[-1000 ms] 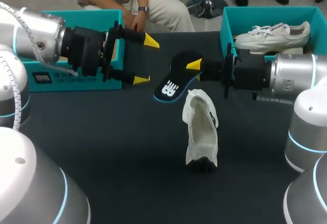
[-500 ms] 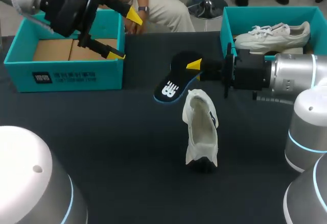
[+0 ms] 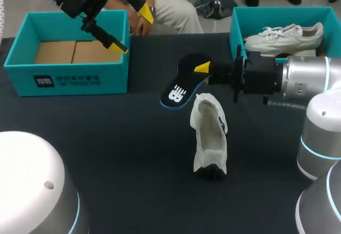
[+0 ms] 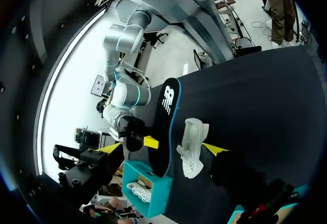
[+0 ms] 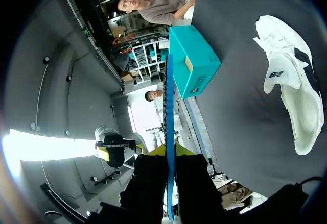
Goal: Take the shoe out of the shoebox, open the shoe tongue, remove and reinsert the insole, then place the shoe into the shoebox
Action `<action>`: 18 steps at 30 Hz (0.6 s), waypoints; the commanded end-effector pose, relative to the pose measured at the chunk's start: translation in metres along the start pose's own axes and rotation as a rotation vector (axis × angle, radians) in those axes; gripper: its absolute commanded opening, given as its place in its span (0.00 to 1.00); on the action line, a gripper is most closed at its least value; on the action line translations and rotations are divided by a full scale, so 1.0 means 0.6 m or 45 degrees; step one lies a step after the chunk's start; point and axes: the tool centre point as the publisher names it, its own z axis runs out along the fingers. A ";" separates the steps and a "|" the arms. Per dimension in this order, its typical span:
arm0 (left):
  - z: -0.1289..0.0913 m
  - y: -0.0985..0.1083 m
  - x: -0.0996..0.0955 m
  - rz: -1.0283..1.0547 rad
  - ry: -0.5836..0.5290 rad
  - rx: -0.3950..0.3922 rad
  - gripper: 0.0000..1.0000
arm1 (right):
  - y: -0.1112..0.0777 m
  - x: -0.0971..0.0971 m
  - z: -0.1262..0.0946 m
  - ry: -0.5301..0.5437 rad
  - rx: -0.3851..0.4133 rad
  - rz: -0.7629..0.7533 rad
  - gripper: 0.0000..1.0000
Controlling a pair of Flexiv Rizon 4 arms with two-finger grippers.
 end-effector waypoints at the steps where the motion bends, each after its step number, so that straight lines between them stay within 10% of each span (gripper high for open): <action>1: -0.001 0.002 -0.003 0.000 0.023 0.003 1.00 | -0.001 0.000 0.002 -0.002 -0.003 0.001 0.00; 18: 0.052 0.062 -0.094 0.068 0.514 -0.072 1.00 | -0.001 0.000 0.002 -0.002 -0.003 0.001 0.00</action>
